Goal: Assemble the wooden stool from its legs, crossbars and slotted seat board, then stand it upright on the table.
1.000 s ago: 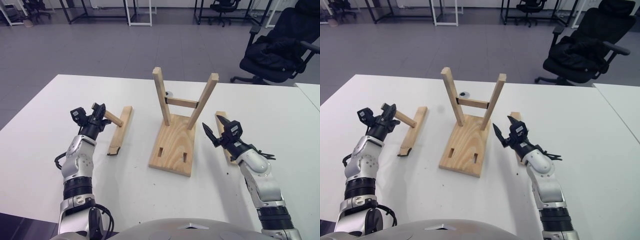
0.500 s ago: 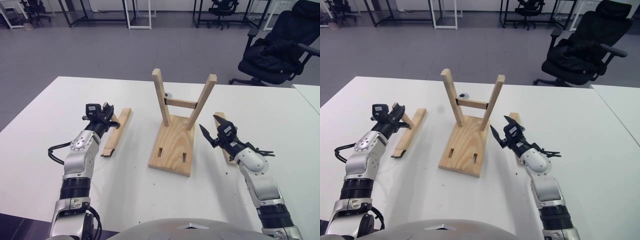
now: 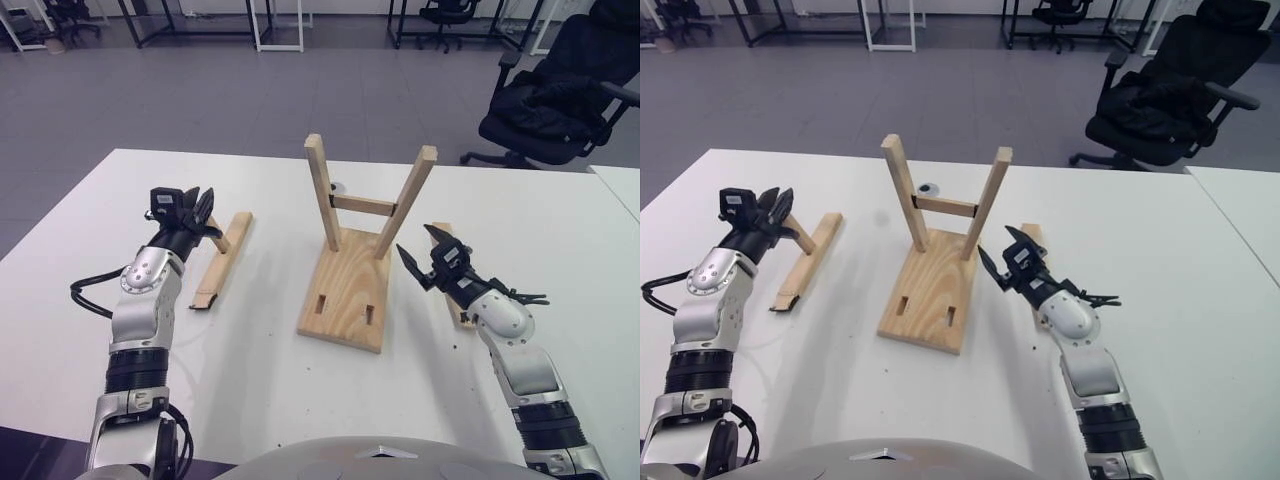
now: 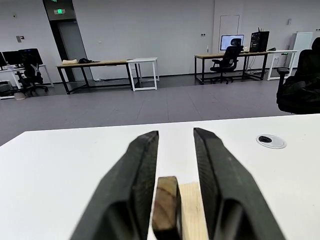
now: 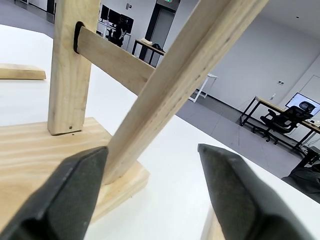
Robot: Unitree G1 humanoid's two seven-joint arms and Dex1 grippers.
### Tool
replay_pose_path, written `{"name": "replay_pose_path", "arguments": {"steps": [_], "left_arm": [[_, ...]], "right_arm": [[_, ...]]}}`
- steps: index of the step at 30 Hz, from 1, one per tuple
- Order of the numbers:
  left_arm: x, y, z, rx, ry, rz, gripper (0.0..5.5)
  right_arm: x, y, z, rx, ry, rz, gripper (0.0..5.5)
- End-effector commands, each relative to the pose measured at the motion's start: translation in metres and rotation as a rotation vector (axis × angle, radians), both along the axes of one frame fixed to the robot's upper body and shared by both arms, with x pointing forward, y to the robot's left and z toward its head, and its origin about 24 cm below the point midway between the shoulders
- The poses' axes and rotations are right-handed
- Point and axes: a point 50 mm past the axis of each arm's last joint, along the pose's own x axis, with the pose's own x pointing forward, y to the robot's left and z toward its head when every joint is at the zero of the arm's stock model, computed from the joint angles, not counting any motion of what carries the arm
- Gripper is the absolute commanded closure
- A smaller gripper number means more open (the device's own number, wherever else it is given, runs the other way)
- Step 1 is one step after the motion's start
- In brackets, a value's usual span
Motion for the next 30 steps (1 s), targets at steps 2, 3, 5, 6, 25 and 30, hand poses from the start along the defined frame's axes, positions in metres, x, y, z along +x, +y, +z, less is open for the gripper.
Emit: {"name": "replay_pose_path", "arguments": {"steps": [2, 3, 5, 6, 25, 30], "left_arm": [[-0.010, 0.004, -0.008, -0.006, 0.124, -0.034, 3.30], [-0.015, 0.006, -0.008, 0.002, 0.151, -0.035, 3.18], [-0.029, 0.007, -0.010, 0.002, 0.227, -0.047, 2.88], [-0.035, 0.007, -0.012, -0.005, 0.263, -0.054, 2.72], [-0.046, 0.023, -0.079, 0.133, 0.579, -0.010, 2.36], [-0.044, 0.021, -0.076, 0.113, 0.547, -0.047, 3.22]], "right_arm": [[0.004, -0.005, 0.004, -0.014, -0.021, -0.018, 2.15], [0.003, -0.005, 0.003, -0.017, -0.017, -0.017, 2.15], [-0.003, -0.011, -0.001, -0.023, -0.002, -0.031, 2.15], [-0.005, -0.013, -0.003, -0.025, 0.003, -0.040, 2.15], [-0.018, -0.009, -0.020, -0.038, 0.065, -0.082, 2.15], [-0.016, -0.007, -0.020, -0.045, 0.064, -0.086, 2.15]]}}
